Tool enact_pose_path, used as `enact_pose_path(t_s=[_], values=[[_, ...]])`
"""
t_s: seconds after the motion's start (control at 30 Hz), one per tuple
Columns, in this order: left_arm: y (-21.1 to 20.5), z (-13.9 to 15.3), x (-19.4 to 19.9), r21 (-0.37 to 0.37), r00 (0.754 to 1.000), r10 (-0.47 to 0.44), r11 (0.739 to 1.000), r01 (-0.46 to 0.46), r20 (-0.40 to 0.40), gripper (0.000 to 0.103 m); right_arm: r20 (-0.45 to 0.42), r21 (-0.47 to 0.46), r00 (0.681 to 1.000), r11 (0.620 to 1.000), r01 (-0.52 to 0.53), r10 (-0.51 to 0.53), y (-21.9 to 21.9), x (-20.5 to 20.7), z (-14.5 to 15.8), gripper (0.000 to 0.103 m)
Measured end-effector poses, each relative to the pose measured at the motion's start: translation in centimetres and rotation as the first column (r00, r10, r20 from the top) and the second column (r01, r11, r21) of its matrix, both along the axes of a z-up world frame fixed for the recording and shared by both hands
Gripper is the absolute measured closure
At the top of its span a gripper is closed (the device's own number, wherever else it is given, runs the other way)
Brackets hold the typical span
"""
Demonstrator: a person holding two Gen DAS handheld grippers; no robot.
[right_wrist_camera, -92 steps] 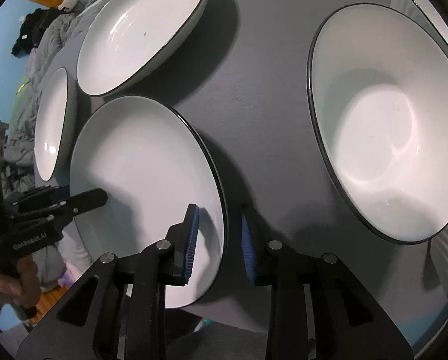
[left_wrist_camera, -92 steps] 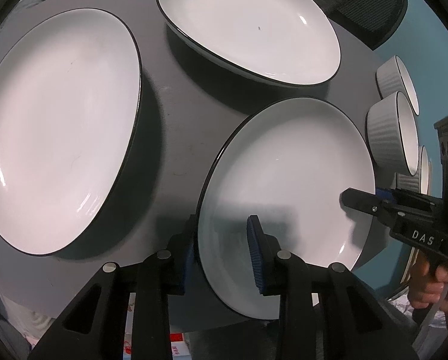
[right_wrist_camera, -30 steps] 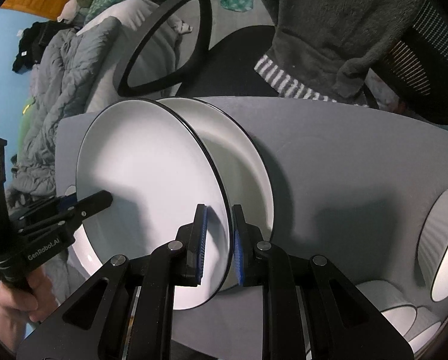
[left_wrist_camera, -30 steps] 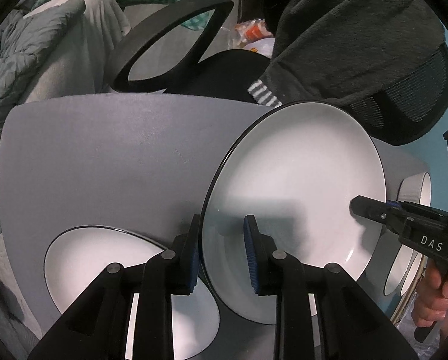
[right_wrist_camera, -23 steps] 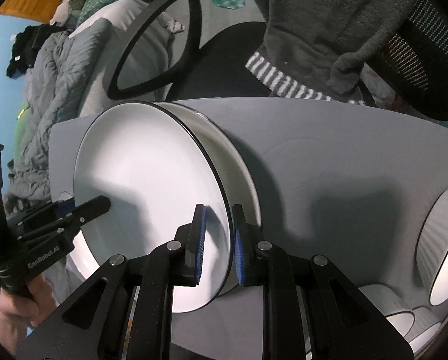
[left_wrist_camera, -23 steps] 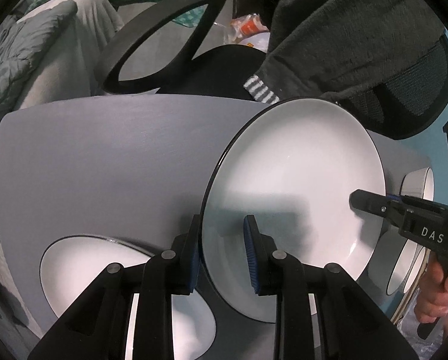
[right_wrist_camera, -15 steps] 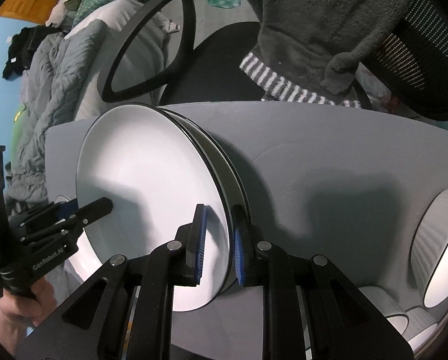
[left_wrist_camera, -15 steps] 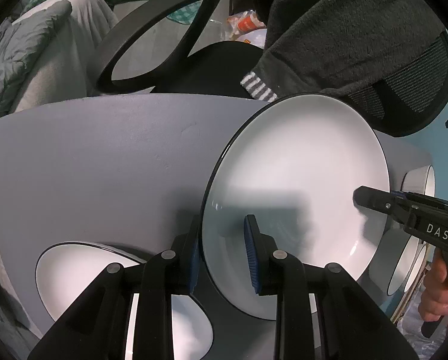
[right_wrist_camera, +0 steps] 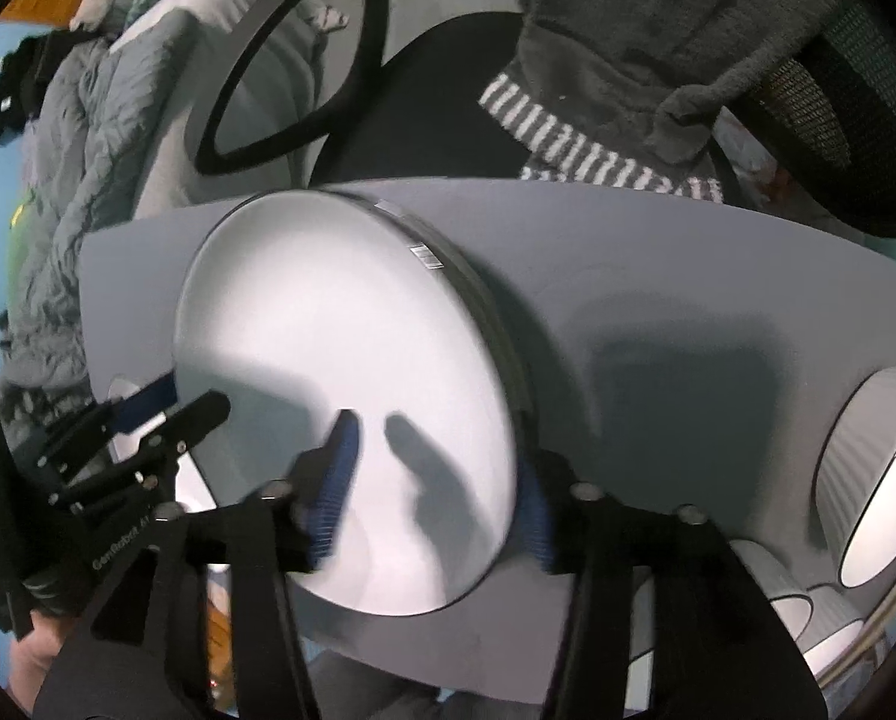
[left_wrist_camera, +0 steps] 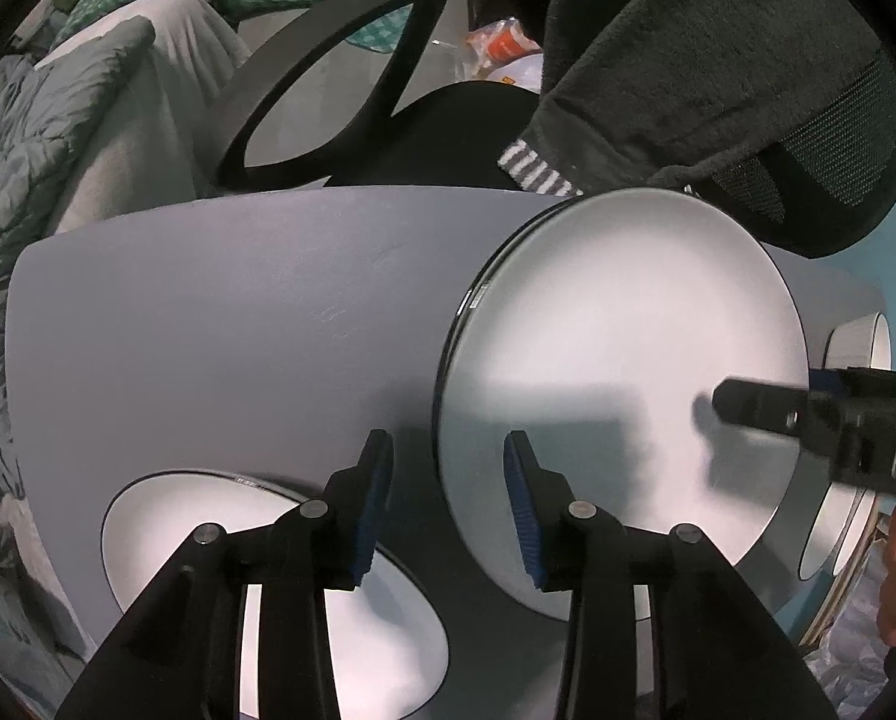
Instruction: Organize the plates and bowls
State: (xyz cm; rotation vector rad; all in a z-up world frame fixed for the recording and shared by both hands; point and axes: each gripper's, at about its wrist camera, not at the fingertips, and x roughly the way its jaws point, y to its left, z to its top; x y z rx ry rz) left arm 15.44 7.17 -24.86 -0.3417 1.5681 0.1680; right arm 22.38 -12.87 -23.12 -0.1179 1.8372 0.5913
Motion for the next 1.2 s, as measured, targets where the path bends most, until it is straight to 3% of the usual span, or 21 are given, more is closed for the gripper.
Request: enact_pose_path(t_s=[0.37,0.47,0.63,0.93,1.2], values=[[1.3,1.7,-2.2,-0.026,0.997,0.068,0.997,-0.068,0.035,0.058,0.05,-0.076,0.998,0.997,-0.03,0.034,0.8,-0.5,0.8,0.041],[1.4,2.0,-2.8,-0.039,0.995,0.09,0.995,-0.088,0.041,0.058,0.108,-0.127,0.993,0.991,-0.041,0.055,0.9,-0.7,1.4,0.037],[1.1,3.0,-3.5,-0.046,0.993,0.1,0.994,-0.098,0.056,0.058,0.136,-0.106,0.988,0.993,-0.06,0.075,1.4,-0.9,2.3,0.037],[0.6,6.5,-5.4,-0.032,0.981,0.147,0.989,-0.144,0.123,0.05,0.304,-0.138,0.936,0.981,-0.139,0.175,2.0,-2.6,6.7,0.037],[0.2,10.0,-7.6,0.054,0.975,0.132,0.988,-0.144,0.18,0.044,0.384,-0.153,0.898,0.974,-0.169,0.216,1.5,-4.5,9.8,0.037]])
